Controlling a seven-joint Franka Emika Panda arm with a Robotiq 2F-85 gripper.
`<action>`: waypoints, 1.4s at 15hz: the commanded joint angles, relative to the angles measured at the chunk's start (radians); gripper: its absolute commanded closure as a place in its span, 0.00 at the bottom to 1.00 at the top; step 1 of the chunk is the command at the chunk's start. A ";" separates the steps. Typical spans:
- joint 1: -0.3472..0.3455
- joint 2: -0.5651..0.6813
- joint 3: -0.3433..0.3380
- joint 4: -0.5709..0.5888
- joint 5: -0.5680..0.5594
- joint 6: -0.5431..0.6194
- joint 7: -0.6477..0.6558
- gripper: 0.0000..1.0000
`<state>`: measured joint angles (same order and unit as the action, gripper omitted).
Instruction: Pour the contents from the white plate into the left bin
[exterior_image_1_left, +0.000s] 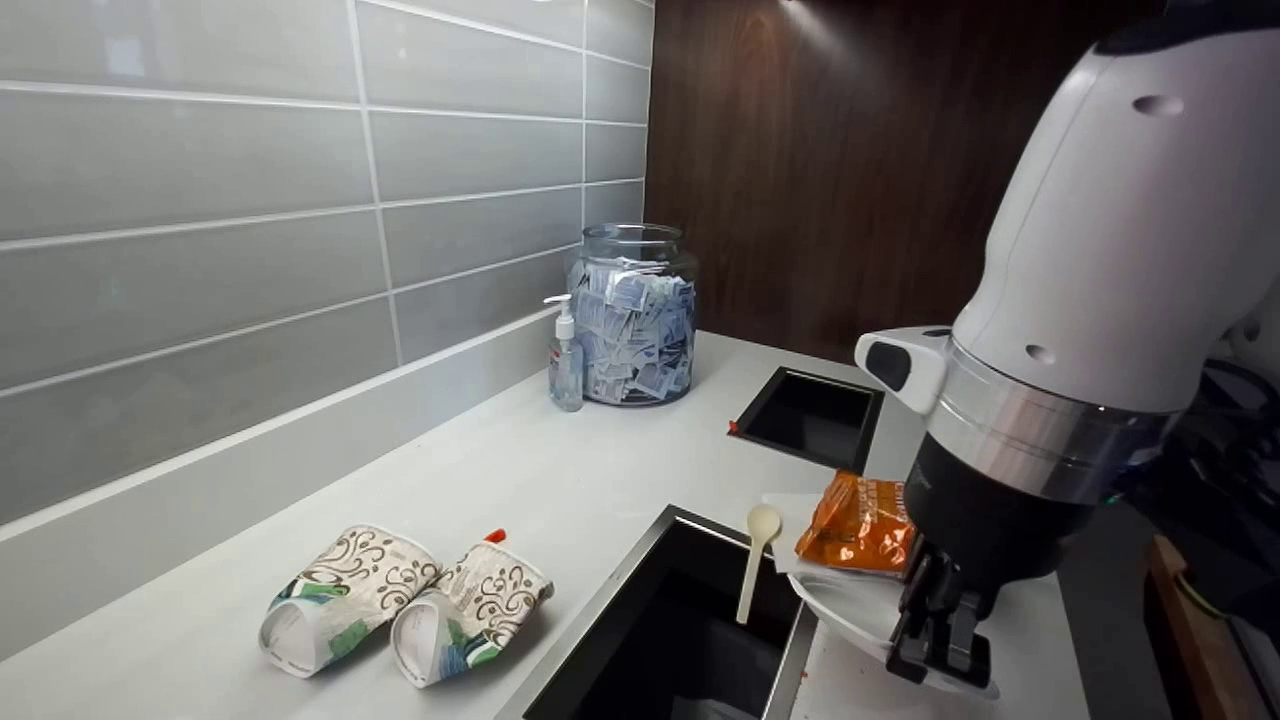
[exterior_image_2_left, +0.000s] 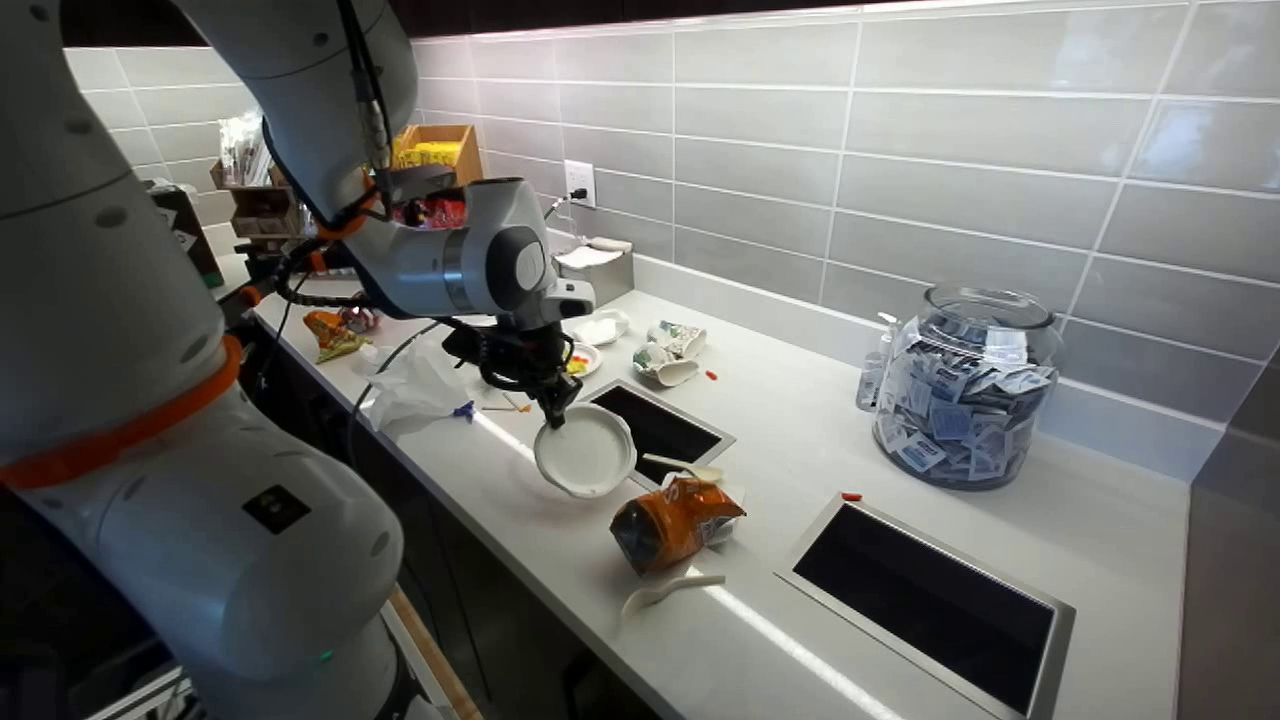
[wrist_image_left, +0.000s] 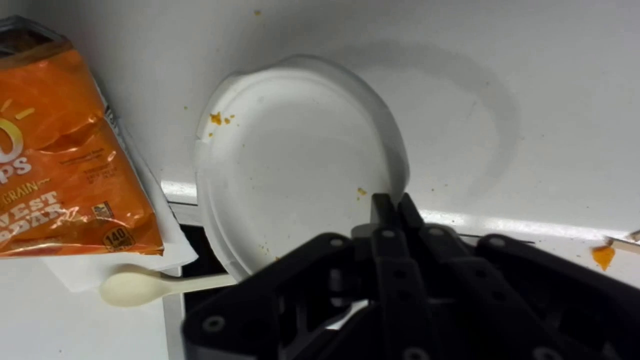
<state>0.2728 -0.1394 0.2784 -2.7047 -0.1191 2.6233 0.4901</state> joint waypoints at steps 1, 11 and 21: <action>-0.016 -0.012 0.008 -0.015 0.062 -0.043 0.007 0.99; -0.023 0.003 0.007 -0.015 0.137 -0.085 0.015 0.99; -0.024 0.036 0.001 -0.003 0.176 -0.080 0.001 0.99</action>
<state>0.2534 -0.1133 0.2776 -2.7114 0.0302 2.5564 0.5017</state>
